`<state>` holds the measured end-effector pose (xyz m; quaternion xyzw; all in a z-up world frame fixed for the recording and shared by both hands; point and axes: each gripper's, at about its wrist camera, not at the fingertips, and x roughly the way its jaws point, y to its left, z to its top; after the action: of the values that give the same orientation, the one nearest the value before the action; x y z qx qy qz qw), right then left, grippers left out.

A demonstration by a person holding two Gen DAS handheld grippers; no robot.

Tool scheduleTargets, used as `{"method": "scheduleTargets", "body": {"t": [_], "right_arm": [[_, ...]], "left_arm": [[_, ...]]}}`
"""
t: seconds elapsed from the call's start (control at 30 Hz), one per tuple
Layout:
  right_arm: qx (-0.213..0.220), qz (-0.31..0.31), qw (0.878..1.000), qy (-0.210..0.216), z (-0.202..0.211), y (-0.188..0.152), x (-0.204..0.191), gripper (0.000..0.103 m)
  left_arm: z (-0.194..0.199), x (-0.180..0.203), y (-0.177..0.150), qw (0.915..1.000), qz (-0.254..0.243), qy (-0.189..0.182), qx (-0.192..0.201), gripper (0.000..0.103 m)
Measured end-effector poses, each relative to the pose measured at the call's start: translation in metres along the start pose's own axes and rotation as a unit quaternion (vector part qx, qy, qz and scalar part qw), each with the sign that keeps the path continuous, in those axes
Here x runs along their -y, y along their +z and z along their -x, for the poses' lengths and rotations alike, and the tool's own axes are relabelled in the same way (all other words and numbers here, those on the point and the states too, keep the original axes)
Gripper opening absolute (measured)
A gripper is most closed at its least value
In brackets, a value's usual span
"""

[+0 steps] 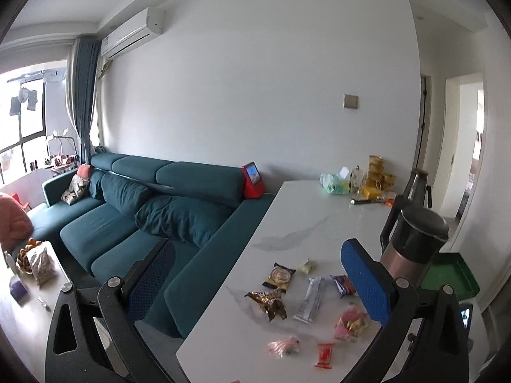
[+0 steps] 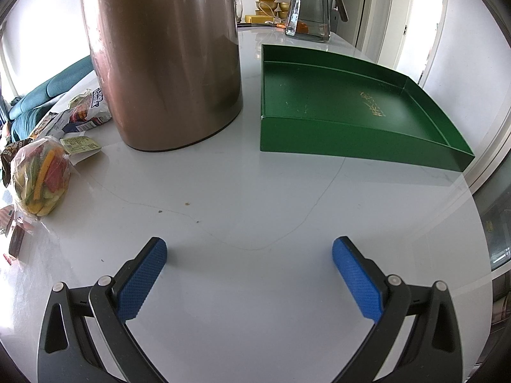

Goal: Organize snacks

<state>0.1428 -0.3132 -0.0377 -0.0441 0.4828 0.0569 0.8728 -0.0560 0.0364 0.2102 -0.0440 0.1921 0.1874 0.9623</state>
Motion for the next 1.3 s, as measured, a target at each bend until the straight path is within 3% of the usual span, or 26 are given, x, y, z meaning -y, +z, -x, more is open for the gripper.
{"method": "scheduleTargets", "body": {"t": [0.3,0.47,0.53,0.8,0.83,0.9,1.0,1.03,1.13,1.3], "right_arm": [[0.000,0.009,1.000,0.008,0.000,0.001,0.000,0.103],[-0.029,0.056,0.997,0.041,0.006,-0.004,-0.004,0.103],[-0.015,0.056,0.997,0.055,0.020,-0.007,-0.006,0.103],[0.147,0.025,0.987,0.055,0.153,0.008,-0.030,0.103],[0.177,0.028,0.983,0.047,0.174,0.007,-0.036,0.103],[0.258,0.037,0.965,-0.017,0.220,0.004,-0.050,0.103],[0.344,0.026,0.935,-0.083,0.257,-0.012,-0.065,0.103],[0.334,0.009,0.939,-0.081,0.257,-0.013,-0.068,0.103],[0.214,0.016,0.977,-0.020,0.222,-0.007,-0.075,0.103],[0.102,0.020,0.995,-0.006,0.176,-0.013,-0.097,0.103]], "left_arm": [[-0.004,0.007,-0.018,0.9988,-0.013,0.034,-0.034,0.102],[-0.017,-0.007,-0.029,0.9990,-0.001,0.009,-0.043,0.102],[-0.023,-0.012,-0.033,0.9991,0.003,-0.006,-0.042,0.102],[-0.041,-0.020,-0.043,0.9947,-0.018,-0.088,-0.051,0.102],[-0.044,-0.020,-0.043,0.9938,-0.024,-0.095,-0.053,0.102],[-0.046,-0.020,-0.040,0.9925,-0.042,-0.103,-0.051,0.102],[-0.050,-0.022,-0.038,0.9901,-0.054,-0.119,-0.051,0.102],[-0.052,-0.023,-0.038,0.9896,-0.053,-0.123,-0.053,0.102],[-0.061,-0.020,-0.043,0.9867,-0.063,-0.132,-0.071,0.102],[-0.074,-0.013,-0.063,0.9765,-0.086,-0.160,-0.116,0.102]]}}
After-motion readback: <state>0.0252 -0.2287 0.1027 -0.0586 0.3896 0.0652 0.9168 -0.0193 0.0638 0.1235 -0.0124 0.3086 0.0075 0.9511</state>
